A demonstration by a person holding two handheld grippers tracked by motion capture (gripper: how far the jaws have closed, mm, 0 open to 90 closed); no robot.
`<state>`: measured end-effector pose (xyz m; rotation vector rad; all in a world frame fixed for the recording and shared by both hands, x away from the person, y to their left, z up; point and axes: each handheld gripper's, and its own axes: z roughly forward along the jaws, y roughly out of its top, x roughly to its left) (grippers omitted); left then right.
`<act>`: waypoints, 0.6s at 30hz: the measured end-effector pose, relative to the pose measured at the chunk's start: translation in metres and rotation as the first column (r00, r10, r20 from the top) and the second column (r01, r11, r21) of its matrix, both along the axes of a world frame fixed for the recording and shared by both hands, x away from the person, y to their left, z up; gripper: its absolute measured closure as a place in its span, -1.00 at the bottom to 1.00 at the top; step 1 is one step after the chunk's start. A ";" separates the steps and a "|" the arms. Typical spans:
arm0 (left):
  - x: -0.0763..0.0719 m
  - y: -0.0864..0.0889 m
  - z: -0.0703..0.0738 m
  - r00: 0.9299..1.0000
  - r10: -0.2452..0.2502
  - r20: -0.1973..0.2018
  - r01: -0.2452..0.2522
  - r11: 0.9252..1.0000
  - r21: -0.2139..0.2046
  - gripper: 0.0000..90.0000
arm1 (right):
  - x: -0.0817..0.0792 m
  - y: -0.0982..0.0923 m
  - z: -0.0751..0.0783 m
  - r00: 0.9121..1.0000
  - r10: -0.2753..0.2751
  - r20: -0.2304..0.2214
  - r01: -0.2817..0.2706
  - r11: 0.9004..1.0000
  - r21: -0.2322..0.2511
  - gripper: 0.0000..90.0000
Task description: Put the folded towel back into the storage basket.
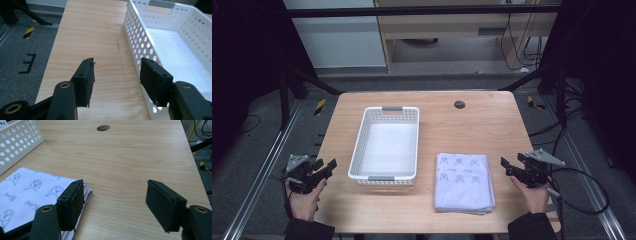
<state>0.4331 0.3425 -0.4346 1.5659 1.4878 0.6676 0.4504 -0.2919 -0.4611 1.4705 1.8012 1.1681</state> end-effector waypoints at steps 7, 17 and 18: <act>-0.005 -0.012 0.014 0.998 -0.051 0.033 0.051 0.999 -0.010 0.03 | -0.001 0.002 0.003 1.000 0.014 0.010 -0.014 1.000 -0.017 -0.24; -0.009 -0.038 0.025 0.990 -0.134 0.039 0.135 0.991 -0.002 0.00 | -0.001 0.008 0.013 0.999 0.037 0.026 -0.037 0.999 -0.009 -0.28; -0.009 -0.041 0.026 0.989 -0.142 0.038 0.142 0.990 -0.002 0.00 | -0.001 0.008 0.014 0.999 0.039 0.030 -0.039 0.999 -0.005 -0.28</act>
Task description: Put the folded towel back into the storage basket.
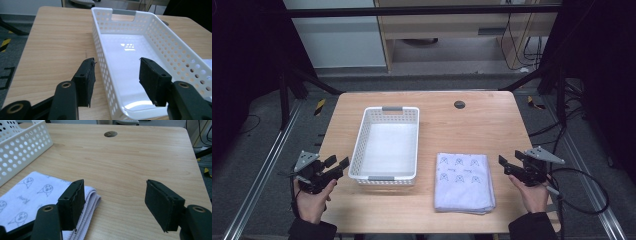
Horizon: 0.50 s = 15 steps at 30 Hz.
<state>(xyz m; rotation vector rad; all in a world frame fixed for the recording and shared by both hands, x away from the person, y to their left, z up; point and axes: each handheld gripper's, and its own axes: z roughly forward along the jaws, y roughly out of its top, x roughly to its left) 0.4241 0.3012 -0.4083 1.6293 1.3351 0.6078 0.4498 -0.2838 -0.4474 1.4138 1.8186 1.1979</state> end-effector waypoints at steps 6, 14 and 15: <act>0.002 -0.018 0.004 0.999 -0.041 0.002 0.041 0.999 0.024 0.00 | 0.002 0.000 0.008 1.000 0.019 0.005 -0.019 0.999 0.030 -0.32; 0.007 -0.045 0.012 0.996 -0.085 0.014 0.085 0.996 0.035 0.00 | 0.008 0.004 0.017 0.998 0.063 -0.001 -0.063 0.998 -0.001 -0.30; 0.007 -0.045 0.012 0.996 -0.085 0.014 0.085 0.996 0.035 0.00 | 0.008 0.004 0.017 0.998 0.063 -0.001 -0.063 0.998 -0.001 -0.30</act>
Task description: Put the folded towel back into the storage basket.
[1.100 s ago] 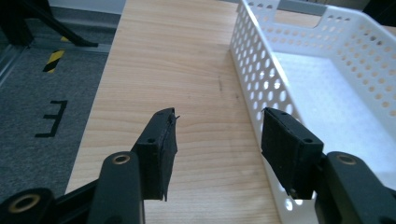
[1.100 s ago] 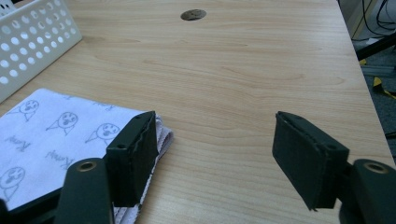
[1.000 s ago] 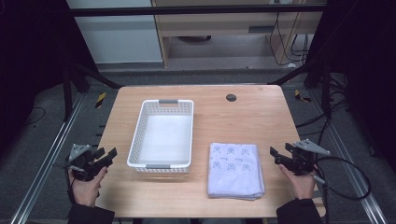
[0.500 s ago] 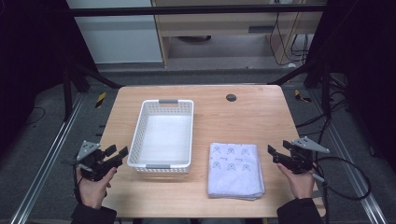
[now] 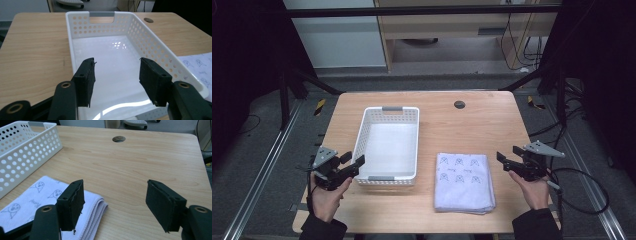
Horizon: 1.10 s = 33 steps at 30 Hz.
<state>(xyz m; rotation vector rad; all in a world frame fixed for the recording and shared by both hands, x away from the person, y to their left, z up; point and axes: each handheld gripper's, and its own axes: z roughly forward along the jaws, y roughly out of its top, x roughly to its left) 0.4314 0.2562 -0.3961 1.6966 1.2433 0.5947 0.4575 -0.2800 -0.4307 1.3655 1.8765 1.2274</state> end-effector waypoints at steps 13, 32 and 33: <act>0.004 -0.060 0.012 0.994 -0.109 0.025 0.108 0.993 0.039 -0.02 | 0.003 0.009 0.024 0.999 0.023 0.029 -0.022 0.999 -0.029 -0.28; 0.003 -0.131 0.008 0.973 -0.229 0.018 0.226 0.970 0.086 -0.06 | 0.012 0.024 0.030 0.999 0.032 0.006 -0.032 0.999 -0.018 -0.27; 0.003 -0.138 0.007 0.971 -0.238 0.019 0.235 0.968 0.090 -0.06 | 0.013 0.024 0.030 0.999 0.032 0.007 -0.032 0.999 -0.020 -0.27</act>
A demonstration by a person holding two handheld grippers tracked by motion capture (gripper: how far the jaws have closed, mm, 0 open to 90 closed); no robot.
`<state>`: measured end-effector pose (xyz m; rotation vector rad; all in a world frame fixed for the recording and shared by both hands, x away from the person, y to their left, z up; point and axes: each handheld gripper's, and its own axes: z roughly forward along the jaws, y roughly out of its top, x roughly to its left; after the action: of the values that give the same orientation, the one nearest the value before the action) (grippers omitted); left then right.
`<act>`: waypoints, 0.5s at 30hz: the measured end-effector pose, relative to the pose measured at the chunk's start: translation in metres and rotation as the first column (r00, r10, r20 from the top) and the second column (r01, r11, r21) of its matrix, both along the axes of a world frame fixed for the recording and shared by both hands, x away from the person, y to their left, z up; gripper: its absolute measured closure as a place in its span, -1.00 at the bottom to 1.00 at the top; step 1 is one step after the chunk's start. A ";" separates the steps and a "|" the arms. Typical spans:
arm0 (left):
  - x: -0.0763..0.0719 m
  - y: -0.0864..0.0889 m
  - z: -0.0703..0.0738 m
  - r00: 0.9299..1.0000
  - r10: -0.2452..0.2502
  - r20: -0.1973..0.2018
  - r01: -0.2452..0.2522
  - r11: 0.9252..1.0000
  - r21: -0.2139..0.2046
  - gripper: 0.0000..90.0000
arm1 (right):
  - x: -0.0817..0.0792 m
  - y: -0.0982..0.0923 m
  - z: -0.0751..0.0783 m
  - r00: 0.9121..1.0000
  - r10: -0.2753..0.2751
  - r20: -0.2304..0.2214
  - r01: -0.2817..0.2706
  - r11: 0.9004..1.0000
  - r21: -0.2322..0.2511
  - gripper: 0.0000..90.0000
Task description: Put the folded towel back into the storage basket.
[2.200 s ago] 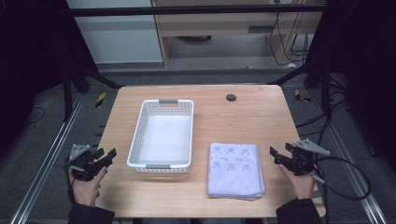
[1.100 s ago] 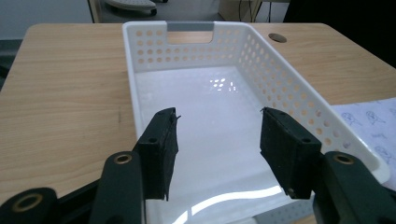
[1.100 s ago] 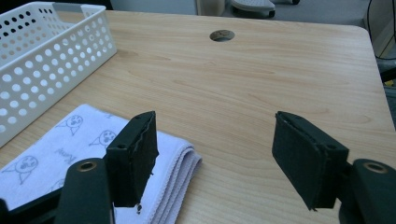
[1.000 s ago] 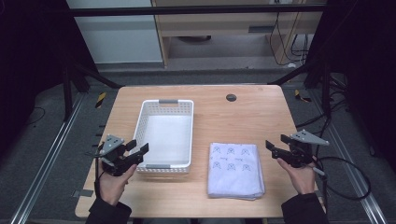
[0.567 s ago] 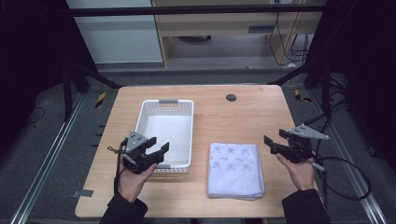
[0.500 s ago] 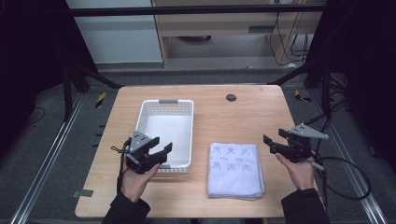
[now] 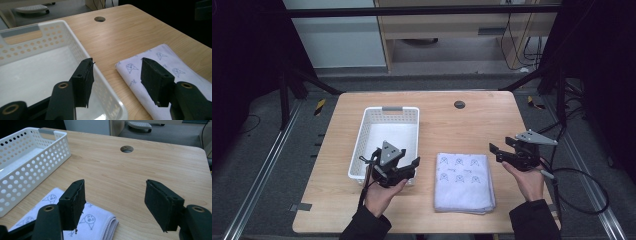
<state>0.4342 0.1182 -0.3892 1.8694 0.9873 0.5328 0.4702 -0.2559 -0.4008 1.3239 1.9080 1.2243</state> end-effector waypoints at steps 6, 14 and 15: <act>-0.001 -0.017 -0.008 0.999 -0.037 -0.022 0.037 0.999 0.020 -0.06 | 0.003 0.002 -0.002 1.000 0.009 -0.014 -0.009 1.000 -0.003 -0.27; -0.006 -0.038 -0.020 0.997 -0.068 -0.042 0.070 0.997 0.046 -0.06 | 0.007 0.011 -0.011 0.999 0.024 -0.040 -0.025 0.999 -0.023 -0.27; -0.006 -0.038 -0.020 0.997 -0.068 -0.042 0.070 0.997 0.046 -0.06 | 0.007 0.011 -0.011 0.999 0.024 -0.040 -0.025 0.999 -0.023 -0.27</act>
<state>0.4286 0.0801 -0.4092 1.9559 0.9401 0.4832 0.4774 -0.2448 -0.4114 1.3260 1.9660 1.1914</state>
